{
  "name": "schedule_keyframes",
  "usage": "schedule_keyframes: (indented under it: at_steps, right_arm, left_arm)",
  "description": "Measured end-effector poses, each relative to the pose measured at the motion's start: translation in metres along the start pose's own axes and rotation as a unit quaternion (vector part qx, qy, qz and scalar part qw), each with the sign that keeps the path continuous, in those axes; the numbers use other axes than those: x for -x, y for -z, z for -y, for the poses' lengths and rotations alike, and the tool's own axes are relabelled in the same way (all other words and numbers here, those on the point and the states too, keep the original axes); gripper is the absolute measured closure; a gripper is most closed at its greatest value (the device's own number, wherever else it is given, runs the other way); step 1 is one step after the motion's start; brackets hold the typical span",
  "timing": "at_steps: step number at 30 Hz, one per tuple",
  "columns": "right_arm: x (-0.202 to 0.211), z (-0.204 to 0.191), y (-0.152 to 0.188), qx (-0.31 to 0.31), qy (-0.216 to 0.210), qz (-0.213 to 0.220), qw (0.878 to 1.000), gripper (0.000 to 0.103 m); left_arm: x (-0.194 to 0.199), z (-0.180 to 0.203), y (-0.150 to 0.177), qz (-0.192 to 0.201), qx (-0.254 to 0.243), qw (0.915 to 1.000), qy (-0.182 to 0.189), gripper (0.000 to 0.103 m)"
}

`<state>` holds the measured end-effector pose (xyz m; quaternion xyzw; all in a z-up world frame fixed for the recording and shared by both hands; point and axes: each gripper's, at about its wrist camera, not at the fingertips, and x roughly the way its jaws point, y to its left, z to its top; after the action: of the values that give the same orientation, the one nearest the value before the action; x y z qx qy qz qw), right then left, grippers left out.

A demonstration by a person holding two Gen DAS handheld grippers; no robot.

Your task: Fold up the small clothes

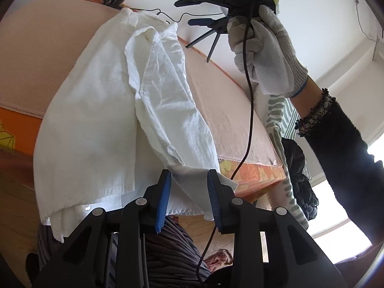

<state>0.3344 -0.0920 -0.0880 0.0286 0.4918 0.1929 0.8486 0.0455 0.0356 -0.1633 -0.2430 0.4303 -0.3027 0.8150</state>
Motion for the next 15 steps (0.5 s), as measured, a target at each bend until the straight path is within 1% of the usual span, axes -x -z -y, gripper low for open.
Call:
schedule_keyframes:
  at_steps: [3, 6, 9, 11, 12, 15]
  right_arm:
    - [0.043, 0.026, 0.015, -0.034, 0.0, 0.034, 0.999, 0.042]
    - [0.062, 0.046, 0.031, -0.043, 0.028, 0.041, 0.998, 0.042]
    - [0.055, 0.07, 0.032, -0.068, 0.044, 0.031, 0.996, 0.042]
    - [0.042, 0.084, 0.027, -0.092, 0.031, 0.024, 0.995, 0.042]
    - [0.034, 0.088, 0.025, -0.094, 0.024, 0.019, 0.995, 0.042]
    - [0.005, 0.092, 0.018, -0.092, 0.045, 0.002, 0.995, 0.042]
  left_arm:
    - [0.016, -0.001, -0.003, 0.021, -0.008, 0.9998, 0.0, 0.074]
    - [0.031, -0.002, -0.006, 0.043, -0.018, 0.9989, -0.001, 0.074]
    - [0.043, 0.002, -0.008, 0.069, -0.037, 0.9969, -0.011, 0.074]
    - [0.049, 0.001, -0.012, 0.084, -0.041, 0.9955, -0.017, 0.074]
    - [0.05, -0.003, -0.015, 0.086, -0.042, 0.9951, -0.024, 0.074]
    - [0.047, -0.023, -0.026, 0.095, -0.024, 0.9942, -0.044, 0.074]
